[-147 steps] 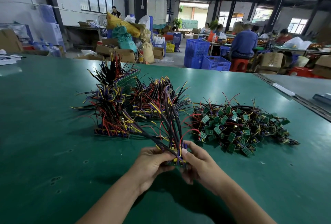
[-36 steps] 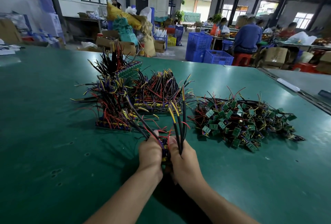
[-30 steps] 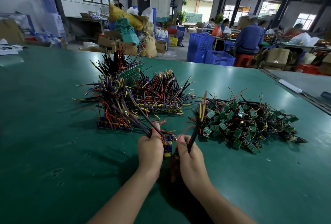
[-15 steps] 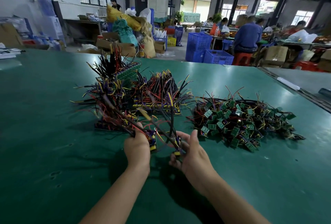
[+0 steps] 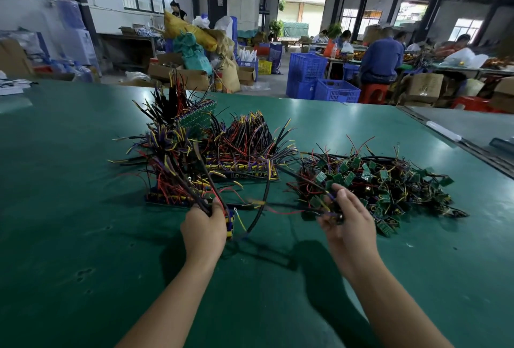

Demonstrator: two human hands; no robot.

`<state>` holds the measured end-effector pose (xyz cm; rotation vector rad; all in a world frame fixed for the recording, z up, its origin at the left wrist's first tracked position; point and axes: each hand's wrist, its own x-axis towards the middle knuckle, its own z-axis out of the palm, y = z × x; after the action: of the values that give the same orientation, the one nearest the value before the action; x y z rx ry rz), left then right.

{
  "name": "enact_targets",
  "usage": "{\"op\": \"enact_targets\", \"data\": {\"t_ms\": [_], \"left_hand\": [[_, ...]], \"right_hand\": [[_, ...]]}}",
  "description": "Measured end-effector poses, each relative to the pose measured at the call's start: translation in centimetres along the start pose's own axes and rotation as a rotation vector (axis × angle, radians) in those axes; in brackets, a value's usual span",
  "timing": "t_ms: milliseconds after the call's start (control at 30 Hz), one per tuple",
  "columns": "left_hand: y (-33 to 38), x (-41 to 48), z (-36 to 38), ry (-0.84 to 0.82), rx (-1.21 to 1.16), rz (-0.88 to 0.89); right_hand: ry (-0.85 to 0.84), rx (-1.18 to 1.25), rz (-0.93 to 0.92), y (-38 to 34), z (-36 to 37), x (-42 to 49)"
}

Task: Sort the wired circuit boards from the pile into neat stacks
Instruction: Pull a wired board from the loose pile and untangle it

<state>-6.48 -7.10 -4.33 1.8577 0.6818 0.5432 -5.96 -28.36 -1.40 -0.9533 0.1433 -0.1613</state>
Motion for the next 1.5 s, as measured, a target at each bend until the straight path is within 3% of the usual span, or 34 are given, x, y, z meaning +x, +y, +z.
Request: {"op": "enact_targets", "data": {"t_ms": [133, 333, 467, 633, 733, 800, 867, 933, 1000, 1133, 1333, 1500], "left_hand": [[-0.4, 0.5, -0.8, 0.011, 0.172, 0.148], [-0.5, 0.0, -1.2, -0.027, 0.504, 0.165], [-0.5, 0.1, -1.3, -0.052, 0.604, 0.166], [0.0, -0.9, -1.7, 0.069, 0.543, 0.247], [0.5, -1.4, -1.9, 0.232, 0.331, 0.571], [1.0, -2.4, -1.6, 0.100, 0.086, 0.706], [1.5, -4.1, -0.9, -0.170, -0.164, 0.580], [2.0, -5.7, 0.0, -0.418, -0.384, 0.310], [2.3, -6.5, 0.5, -0.569, -0.515, 0.097], [2.2, -6.5, 0.6, -0.588, -0.567, 0.023], [2.1, -6.2, 0.2, -0.541, -0.552, 0.068], [2.1, -6.2, -0.1, -0.513, -0.535, 0.080]], "right_hand": [[0.059, 0.135, -0.057, -1.6, -1.0, 1.1], [0.052, 0.165, 0.071, -0.8, -1.2, 1.6], [-0.044, 0.260, 0.089, 0.0, -0.8, 1.2], [-0.163, 0.184, 0.081, 0.6, -0.4, 0.5], [-0.209, 0.159, 0.081, 0.9, 0.0, 0.0], [-0.241, 0.117, 0.061, 1.3, 0.2, -0.4], [-0.275, 0.057, 0.043, 1.7, 0.7, -0.9], [-0.303, 0.012, 0.049, 2.0, 1.0, -1.3], [-0.347, -0.019, 0.054, 2.2, 1.1, -1.7], [-0.390, -0.115, 0.052, 2.7, 1.0, -1.9], [-0.472, -0.197, -0.038, 2.8, 0.7, -2.0], [-0.433, -0.210, 0.044, 1.7, 1.2, -2.0]]}}
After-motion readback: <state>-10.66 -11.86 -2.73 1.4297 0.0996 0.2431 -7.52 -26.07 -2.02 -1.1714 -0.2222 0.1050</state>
